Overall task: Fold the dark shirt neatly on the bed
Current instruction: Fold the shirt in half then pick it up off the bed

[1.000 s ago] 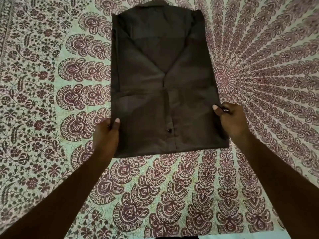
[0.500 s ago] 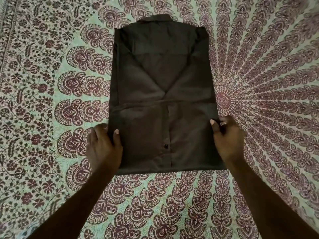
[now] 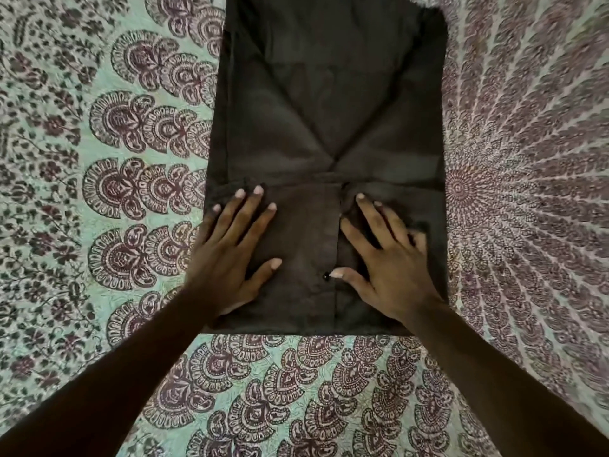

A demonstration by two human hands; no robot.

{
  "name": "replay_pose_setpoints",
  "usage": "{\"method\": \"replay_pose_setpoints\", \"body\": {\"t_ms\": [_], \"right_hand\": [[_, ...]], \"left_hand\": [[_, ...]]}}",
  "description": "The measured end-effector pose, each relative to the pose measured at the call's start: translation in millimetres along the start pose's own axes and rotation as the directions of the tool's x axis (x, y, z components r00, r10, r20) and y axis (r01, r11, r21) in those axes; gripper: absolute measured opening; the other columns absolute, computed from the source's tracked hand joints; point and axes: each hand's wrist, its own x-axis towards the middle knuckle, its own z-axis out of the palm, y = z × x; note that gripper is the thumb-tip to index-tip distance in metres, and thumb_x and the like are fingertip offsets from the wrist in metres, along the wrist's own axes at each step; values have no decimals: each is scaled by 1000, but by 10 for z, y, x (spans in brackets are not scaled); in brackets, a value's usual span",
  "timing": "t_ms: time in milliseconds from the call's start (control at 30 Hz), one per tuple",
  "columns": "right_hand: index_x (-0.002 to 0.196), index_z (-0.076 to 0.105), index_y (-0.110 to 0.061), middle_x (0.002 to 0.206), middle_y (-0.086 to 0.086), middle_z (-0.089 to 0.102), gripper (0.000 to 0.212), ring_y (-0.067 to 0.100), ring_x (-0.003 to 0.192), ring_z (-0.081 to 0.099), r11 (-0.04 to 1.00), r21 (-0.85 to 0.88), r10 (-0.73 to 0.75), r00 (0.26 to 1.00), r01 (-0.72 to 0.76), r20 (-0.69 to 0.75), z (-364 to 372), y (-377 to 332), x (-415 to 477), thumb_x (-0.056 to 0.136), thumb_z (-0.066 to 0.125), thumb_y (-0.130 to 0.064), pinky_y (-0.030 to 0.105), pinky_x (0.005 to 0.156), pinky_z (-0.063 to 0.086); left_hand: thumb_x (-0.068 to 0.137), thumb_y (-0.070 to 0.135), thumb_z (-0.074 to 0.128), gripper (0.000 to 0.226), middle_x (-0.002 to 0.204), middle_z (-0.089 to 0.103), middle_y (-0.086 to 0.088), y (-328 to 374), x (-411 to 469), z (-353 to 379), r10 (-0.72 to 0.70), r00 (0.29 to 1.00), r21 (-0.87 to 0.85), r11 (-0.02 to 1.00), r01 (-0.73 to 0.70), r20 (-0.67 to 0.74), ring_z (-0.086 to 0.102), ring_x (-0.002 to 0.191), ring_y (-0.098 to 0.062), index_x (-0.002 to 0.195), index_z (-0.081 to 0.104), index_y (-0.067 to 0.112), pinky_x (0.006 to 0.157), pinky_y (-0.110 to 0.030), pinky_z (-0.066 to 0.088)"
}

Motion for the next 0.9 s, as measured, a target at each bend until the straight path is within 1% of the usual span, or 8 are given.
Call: {"method": "replay_pose_setpoints", "body": {"t_ms": [133,300,400,500,567,667,700,900], "right_hand": [[145,47,-37,162,7,32,79,37,131,39,999,-46,22,999,-21,24,-160,-38,187,90,21,-88,52,91,40],[154,38,-34,152,9,39,80,39,119,47,997,-18,75,997,-75,4,-272,-12,422,93,22,-84,53,89,44],[163,17,-37,159,10,30,83,39,128,40,983,51,178,984,-178,-8,-276,-64,332,94,22,-82,61,97,42],[163,21,-28,165,11,23,86,39,139,31,949,151,292,953,-278,-80,-252,-169,92,95,27,-79,66,101,37],[163,23,-25,169,9,20,89,37,145,29,965,156,227,970,-212,-84,-203,-255,-99,94,31,-80,64,102,35],[163,16,-42,174,3,6,86,32,157,19,998,55,-25,1000,24,10,-62,-165,-284,90,32,-87,63,110,32],[161,14,-47,174,0,2,84,29,159,15,999,18,-42,999,41,24,-24,-44,-308,90,31,-88,63,112,30],[163,9,-42,174,3,-5,85,34,160,4,957,26,287,958,-287,9,-83,504,-370,91,25,-84,64,119,24]], "left_hand": [[97,64,44,81,175,8,-2,-15,13,-33,15,1000,16,1000,-15,12,10,161,-24,165,22,26,128,-49,17],[97,63,44,81,175,8,-2,-26,18,-19,24,1000,10,1000,-24,12,9,162,-25,165,21,28,128,-50,17],[97,64,43,80,175,7,-3,-27,18,-4,26,1000,12,1000,-26,6,8,162,-25,165,21,28,128,-51,16],[97,64,40,79,175,7,-3,-31,17,3,22,1000,8,1000,-22,-3,9,162,-25,165,22,28,128,-52,16],[97,64,39,79,175,8,-4,-26,9,11,25,1000,7,1000,-24,-10,9,162,-26,165,23,27,128,-53,16],[96,66,39,79,175,7,-4,-28,9,14,17,1000,39,999,-16,-14,8,161,-29,164,24,30,126,-57,16],[96,67,40,79,175,7,-4,-24,8,15,10,1000,55,998,-10,-14,7,161,-31,164,24,31,126,-59,15],[95,71,40,80,175,4,-3,-14,12,-8,-7,1000,57,998,7,7,4,161,-34,164,23,35,125,-60,15]]}}
